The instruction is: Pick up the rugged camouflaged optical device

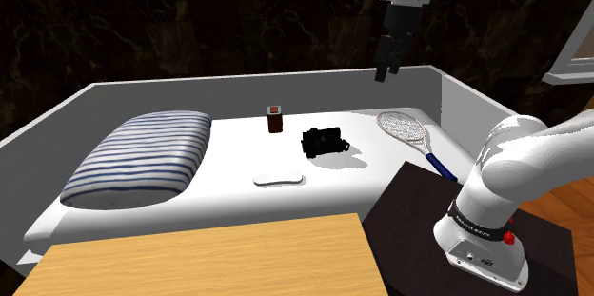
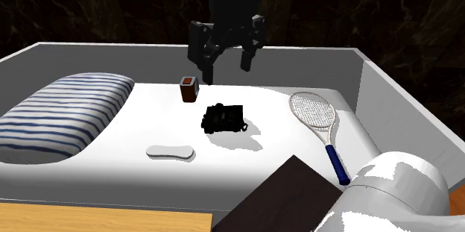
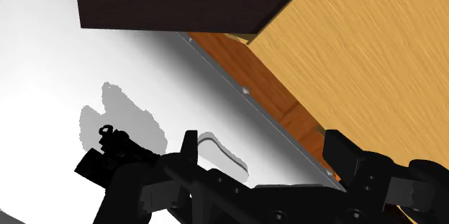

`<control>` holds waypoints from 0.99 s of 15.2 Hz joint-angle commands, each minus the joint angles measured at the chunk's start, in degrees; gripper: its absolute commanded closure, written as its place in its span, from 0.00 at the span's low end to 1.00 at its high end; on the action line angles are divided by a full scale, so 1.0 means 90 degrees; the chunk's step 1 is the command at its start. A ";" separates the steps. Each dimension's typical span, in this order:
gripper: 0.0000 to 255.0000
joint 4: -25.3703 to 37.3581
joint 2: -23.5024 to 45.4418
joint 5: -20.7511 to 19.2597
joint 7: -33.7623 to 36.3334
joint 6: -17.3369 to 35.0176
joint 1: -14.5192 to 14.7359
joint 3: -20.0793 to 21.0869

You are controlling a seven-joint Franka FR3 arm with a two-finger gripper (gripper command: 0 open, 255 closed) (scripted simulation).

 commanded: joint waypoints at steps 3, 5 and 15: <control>0.00 -0.0240 0.0149 -0.0128 -0.0316 0.0325 -0.0013 -0.0159; 0.00 -0.0448 0.0339 -0.0254 -0.0627 0.0661 -0.0029 -0.0320; 0.00 -0.0952 0.1881 -0.0760 -0.2128 0.2445 -0.0115 -0.1106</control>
